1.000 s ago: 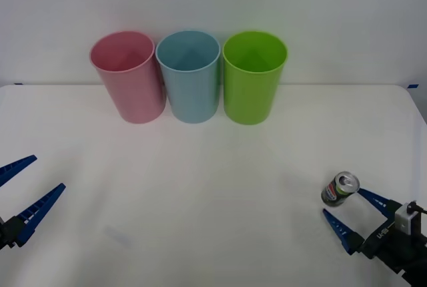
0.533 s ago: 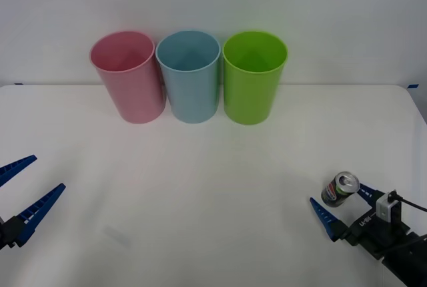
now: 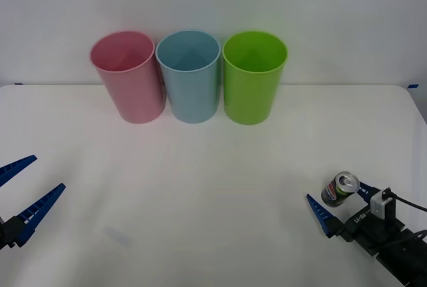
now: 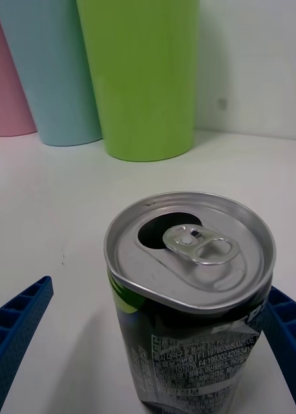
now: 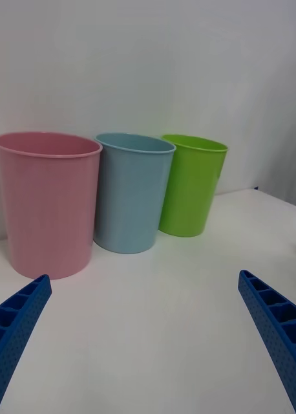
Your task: Grasp the object on the table and drop it into the matching bin: aluminum can to the light blue bin, PET bottle to the pink bin.
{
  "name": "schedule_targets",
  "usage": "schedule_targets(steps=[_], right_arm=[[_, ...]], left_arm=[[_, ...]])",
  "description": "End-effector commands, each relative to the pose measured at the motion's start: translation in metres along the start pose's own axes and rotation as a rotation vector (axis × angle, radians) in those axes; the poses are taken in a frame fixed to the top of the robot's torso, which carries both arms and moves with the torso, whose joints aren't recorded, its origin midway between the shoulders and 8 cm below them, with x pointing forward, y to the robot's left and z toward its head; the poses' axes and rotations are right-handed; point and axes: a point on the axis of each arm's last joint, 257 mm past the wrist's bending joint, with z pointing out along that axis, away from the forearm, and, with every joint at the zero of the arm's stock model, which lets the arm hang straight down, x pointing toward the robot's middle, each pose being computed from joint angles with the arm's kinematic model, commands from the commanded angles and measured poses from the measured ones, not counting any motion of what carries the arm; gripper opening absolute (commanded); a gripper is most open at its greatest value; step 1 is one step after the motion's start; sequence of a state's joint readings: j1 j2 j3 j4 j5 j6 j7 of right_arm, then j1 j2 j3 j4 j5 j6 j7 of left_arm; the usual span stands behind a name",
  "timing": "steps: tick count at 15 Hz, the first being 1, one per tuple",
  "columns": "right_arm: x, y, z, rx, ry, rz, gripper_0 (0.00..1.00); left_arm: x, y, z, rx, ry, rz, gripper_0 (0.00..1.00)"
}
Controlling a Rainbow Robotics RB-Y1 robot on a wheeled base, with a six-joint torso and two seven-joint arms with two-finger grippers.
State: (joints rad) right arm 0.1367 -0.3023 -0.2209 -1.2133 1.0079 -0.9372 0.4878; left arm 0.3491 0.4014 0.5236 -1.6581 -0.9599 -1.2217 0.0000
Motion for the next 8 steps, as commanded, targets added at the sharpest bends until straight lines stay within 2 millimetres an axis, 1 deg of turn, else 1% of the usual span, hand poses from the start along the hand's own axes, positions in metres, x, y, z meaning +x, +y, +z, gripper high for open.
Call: schedule_targets(steps=[1,2,3,4,8], right_arm=[[-0.0007,-0.0007,-0.0002,0.001,-0.002,-0.003,1.0],[-0.0013,-0.0003,0.0003,0.001,-0.004,-0.005,0.33],[-0.0015,0.0006,0.0001,-0.002,-0.006,-0.008,0.06],[-0.0024,0.0015,0.0001,-0.006,-0.009,-0.009,0.0],[-0.0032,0.0024,0.0001,-0.009,-0.012,-0.015,0.0]], left_arm=[[0.0,0.0,0.0,0.0,0.0,0.0,1.0],[0.0,0.0,0.0,0.0,0.0,0.0,1.0],[0.0,0.0,0.0,0.0,0.0,0.0,1.0],[0.0,0.0,0.0,0.0,0.0,0.0,1.0],[0.0,0.0,0.0,0.0,0.0,0.0,1.0]])
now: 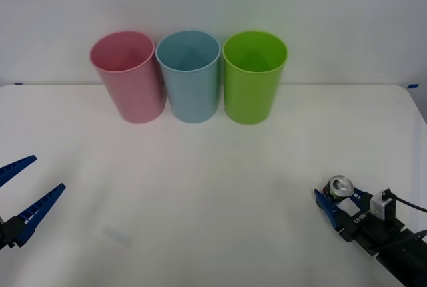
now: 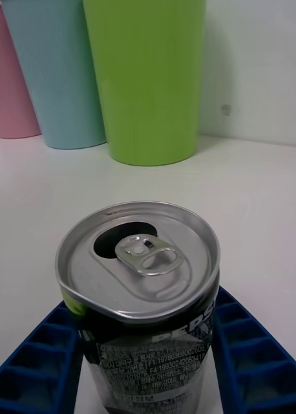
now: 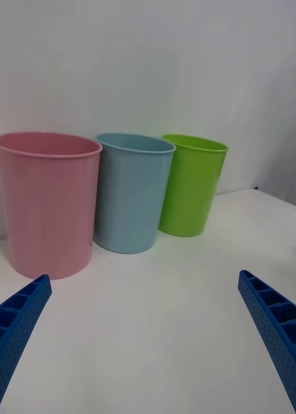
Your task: Grasp the object on the table and drop it into the matching bin: aluminum can to the light blue bin, PET bottle to the pink bin.
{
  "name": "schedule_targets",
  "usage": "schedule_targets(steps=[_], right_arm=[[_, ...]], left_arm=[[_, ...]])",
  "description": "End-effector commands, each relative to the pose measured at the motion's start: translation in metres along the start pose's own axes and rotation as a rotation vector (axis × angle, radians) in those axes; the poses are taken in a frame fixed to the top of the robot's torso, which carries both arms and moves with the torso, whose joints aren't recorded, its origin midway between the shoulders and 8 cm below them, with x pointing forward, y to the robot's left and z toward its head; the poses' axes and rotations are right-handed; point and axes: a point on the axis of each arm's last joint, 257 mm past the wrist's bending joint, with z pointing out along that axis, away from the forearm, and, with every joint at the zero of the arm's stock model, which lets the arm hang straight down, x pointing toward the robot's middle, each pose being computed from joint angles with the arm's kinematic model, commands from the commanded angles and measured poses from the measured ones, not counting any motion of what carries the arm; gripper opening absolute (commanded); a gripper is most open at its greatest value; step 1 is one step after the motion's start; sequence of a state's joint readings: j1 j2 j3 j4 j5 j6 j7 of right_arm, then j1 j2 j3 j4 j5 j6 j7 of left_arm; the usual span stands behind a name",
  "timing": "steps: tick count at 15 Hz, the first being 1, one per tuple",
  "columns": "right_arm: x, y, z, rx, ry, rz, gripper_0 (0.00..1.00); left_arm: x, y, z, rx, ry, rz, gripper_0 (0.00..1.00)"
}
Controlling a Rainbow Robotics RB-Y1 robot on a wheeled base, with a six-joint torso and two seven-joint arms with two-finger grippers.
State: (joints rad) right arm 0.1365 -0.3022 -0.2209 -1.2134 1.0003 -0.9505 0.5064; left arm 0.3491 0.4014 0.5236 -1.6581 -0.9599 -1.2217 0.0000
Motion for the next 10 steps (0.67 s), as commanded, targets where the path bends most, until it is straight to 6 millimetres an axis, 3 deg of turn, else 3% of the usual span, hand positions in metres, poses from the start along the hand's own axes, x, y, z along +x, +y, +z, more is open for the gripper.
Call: schedule_targets(steps=[1,10], right_arm=[[0.0,0.0,0.0,-0.002,-0.001,-0.003,0.0],[-0.011,0.009,0.0,-0.037,-0.039,0.011,0.0]], left_arm=[[0.0,0.0,0.0,0.0,0.0,0.0,1.0],[0.0,0.0,0.0,0.0,0.0,0.0,1.0]])
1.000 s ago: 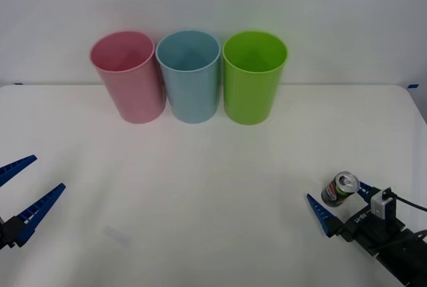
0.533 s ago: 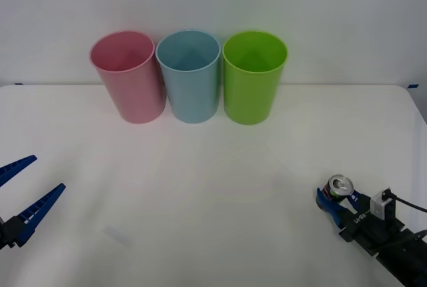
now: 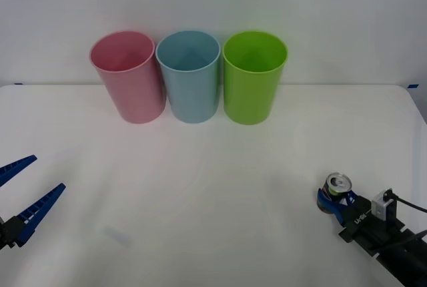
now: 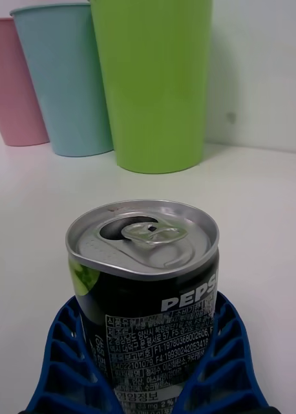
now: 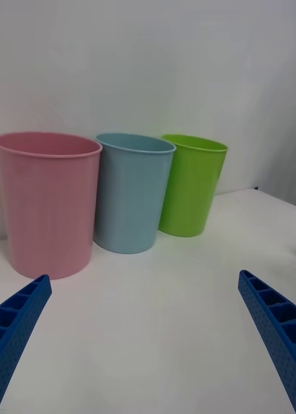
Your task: Grasp the object on the table and drop it into the matching bin: aluminum can to the light blue bin, PET bottle to the pink bin.
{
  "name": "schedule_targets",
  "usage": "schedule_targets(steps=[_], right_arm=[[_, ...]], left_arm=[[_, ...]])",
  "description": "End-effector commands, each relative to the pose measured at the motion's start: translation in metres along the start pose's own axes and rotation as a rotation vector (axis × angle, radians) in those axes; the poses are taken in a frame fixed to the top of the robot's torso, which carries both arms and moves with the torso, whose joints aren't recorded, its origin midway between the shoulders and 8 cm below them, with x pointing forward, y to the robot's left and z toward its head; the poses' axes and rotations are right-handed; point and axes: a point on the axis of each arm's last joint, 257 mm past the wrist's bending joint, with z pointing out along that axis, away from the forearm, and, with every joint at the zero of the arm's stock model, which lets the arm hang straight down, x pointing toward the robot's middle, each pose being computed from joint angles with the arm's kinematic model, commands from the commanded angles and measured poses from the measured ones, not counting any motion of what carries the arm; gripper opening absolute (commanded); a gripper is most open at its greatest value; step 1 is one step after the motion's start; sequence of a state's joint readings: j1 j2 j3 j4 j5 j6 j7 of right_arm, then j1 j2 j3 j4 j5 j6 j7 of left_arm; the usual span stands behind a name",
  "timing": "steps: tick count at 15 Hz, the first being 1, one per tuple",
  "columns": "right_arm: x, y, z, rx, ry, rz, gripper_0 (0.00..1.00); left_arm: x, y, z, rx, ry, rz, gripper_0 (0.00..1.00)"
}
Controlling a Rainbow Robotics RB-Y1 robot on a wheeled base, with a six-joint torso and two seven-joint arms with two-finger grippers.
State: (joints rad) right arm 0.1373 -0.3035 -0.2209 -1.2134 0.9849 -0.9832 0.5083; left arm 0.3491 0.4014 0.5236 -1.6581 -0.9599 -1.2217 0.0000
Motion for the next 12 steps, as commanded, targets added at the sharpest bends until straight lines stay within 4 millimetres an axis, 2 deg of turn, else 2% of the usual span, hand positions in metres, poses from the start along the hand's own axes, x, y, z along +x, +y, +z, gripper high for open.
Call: schedule_targets(steps=[1,5,10,12], right_arm=[[-0.009,0.006,0.001,-0.027,-0.026,0.005,0.0],[-0.037,0.015,0.008,-0.073,-0.082,-0.016,0.0],[-0.09,0.03,0.026,-0.134,-0.157,-0.083,0.0],[-0.109,0.04,0.031,-0.181,-0.168,-0.03,0.0]], left_arm=[[0.0,0.0,0.0,0.0,0.0,0.0,1.0],[0.0,0.0,0.0,0.0,0.0,0.0,1.0],[0.0,0.0,0.0,0.0,0.0,0.0,1.0],[0.0,0.0,0.0,0.0,0.0,0.0,1.0]])
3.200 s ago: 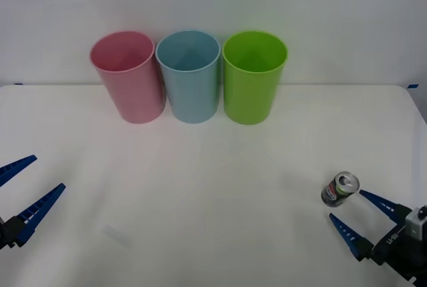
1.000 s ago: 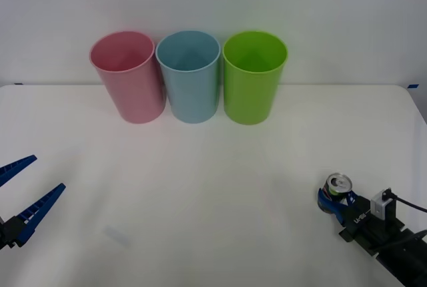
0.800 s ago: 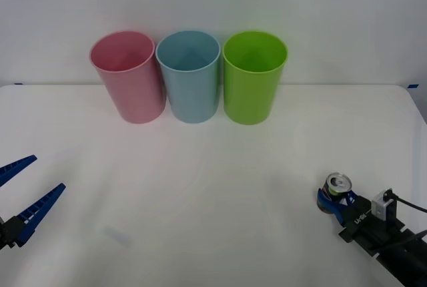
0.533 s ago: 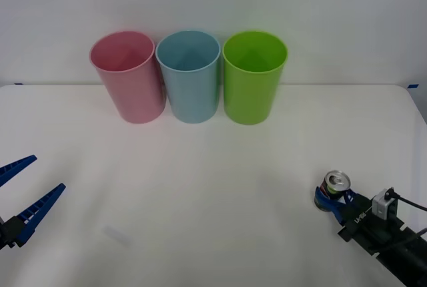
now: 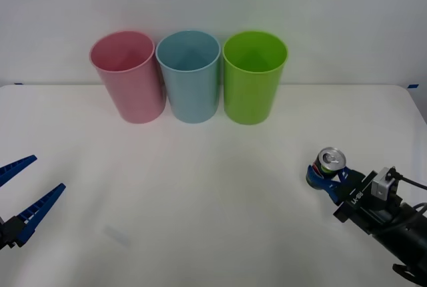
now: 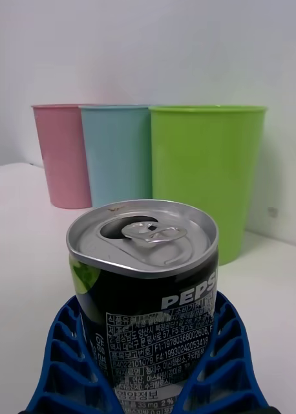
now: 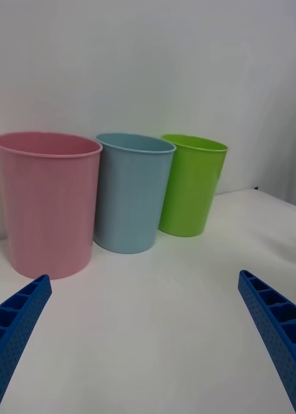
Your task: Grasp the object on the table and drop it into the matching bin: aluminum can to the light blue bin, PET bottle to the pink bin.
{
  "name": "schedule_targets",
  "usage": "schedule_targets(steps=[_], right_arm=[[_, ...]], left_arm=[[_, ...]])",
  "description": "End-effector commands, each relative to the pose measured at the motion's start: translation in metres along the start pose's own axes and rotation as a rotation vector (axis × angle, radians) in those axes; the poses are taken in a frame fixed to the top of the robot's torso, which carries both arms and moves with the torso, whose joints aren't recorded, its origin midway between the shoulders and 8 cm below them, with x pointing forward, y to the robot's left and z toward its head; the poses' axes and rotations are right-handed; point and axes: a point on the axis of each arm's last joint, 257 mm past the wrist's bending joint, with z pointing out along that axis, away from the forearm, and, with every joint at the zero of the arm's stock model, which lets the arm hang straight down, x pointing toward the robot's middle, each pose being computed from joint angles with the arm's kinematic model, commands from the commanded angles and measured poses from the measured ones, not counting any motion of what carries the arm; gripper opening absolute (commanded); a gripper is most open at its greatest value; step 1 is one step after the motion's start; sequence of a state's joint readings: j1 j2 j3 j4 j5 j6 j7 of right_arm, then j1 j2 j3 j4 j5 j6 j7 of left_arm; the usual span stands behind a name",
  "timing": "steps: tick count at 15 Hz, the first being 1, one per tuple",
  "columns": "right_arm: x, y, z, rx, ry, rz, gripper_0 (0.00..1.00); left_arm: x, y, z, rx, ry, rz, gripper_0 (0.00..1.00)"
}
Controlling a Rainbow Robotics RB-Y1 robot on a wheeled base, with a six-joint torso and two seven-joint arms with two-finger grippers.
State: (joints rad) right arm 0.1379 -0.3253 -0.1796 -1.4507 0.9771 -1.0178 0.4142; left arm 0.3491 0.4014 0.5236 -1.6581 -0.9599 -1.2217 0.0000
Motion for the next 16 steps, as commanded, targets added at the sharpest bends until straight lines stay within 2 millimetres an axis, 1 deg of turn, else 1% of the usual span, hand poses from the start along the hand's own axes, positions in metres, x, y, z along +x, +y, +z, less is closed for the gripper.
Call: schedule_targets(steps=[1,5,8,10,11,16], right_arm=[[-0.025,0.009,0.012,-0.052,-0.023,0.055,0.0],[-0.068,0.018,0.036,-0.132,-0.077,0.121,0.0],[-0.095,0.023,0.064,-0.19,-0.119,0.163,0.0],[-0.111,0.028,0.082,-0.225,-0.138,0.182,0.0],[-0.115,0.03,0.089,-0.236,-0.139,0.182,0.0],[-0.145,0.033,0.142,-0.225,-0.169,0.151,0.0]], left_arm=[[0.0,0.0,0.0,0.0,0.0,0.0,1.0],[0.0,0.0,0.0,0.0,0.0,0.0,1.0],[0.0,0.0,0.0,0.0,0.0,0.0,1.0],[0.0,0.0,0.0,0.0,0.0,0.0,1.0],[0.0,0.0,0.0,0.0,0.0,0.0,1.0],[0.0,0.0,0.0,0.0,0.0,0.0,1.0]])
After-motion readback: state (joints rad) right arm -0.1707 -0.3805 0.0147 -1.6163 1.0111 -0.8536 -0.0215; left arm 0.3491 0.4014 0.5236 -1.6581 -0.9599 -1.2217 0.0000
